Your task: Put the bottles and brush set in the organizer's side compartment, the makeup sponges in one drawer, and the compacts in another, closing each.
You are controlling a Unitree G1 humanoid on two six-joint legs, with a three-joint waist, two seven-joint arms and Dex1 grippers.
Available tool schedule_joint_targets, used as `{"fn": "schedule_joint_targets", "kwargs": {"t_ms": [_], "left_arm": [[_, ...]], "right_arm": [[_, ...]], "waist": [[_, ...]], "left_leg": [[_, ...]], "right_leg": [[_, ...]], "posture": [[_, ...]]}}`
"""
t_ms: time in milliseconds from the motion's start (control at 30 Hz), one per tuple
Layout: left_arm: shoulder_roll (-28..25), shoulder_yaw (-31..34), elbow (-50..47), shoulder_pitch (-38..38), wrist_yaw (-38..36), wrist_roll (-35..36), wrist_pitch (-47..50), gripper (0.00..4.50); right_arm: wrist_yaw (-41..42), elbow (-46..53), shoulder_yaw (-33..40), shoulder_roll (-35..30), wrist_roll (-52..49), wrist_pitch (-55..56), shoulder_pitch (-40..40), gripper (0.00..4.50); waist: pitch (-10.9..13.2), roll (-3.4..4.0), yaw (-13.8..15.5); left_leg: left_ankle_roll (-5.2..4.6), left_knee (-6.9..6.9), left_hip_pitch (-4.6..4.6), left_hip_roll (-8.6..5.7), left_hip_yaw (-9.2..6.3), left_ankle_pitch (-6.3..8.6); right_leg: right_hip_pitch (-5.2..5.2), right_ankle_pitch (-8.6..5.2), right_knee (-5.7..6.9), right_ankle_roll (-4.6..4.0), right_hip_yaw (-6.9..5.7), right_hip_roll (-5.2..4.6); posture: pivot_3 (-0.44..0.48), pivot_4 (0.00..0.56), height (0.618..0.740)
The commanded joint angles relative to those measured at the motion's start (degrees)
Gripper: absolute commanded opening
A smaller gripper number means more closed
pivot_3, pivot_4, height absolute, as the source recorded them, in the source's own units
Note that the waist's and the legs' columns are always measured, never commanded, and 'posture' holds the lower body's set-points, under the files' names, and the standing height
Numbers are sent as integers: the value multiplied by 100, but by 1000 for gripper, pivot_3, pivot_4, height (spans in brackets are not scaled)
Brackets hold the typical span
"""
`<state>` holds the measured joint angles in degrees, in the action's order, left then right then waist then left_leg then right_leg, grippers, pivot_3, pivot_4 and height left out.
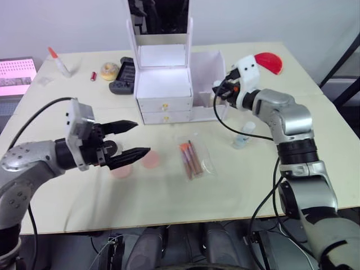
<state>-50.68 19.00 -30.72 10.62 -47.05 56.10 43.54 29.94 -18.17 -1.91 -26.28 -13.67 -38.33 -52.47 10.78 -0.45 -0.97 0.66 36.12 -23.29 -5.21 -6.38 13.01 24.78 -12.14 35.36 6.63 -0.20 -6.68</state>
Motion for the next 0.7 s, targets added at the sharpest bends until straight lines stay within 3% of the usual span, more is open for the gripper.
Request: {"fn": "schedule_joint_targets", "kwargs": {"t_ms": [33, 233, 467, 500, 700], "left_arm": [[-99, 222, -184, 130, 92, 224, 63, 4500], [-196, 273, -200, 242, 217, 357, 145, 4500], [-321, 334, -221, 358, 305, 441, 224, 4500], [-336, 349, -214, 365, 303, 445, 223, 4500], [-386, 489, -214, 391, 335, 539, 246, 4500]], "right_arm": [[86, 22, 68, -13, 66, 162, -132, 688], [137, -81, 132, 70, 84, 193, -91, 688], [132, -84, 193, 66, 81, 205, -65, 4128], [142, -41, 206, 58, 62, 183, -63, 4422], [300, 740, 452, -115, -249, -283, -72, 4422]], "waist": [[0, 0, 3], [0, 0, 0], [0, 0, 0], [0, 0, -1], [0, 0, 1]], "left_leg": [[0, 0, 0, 0, 0, 0], [0, 0, 0, 0, -1, 0], [1, 1, 0, 0, -1, 0], [1, 1, 1, 0, -1, 0], [1, 0, 0, 0, -2, 0]], "right_leg": [[0, 0, 0, 0, 0, 0], [0, 0, 1, 0, 0, 1], [0, 0, 2, 0, 0, 1], [0, 0, 2, 0, 0, 1], [1, 0, 3, 0, 0, 1]], "posture": [[0, 150, 738], [0, 150, 738], [0, 150, 738], [0, 150, 738], [0, 150, 738]]}}
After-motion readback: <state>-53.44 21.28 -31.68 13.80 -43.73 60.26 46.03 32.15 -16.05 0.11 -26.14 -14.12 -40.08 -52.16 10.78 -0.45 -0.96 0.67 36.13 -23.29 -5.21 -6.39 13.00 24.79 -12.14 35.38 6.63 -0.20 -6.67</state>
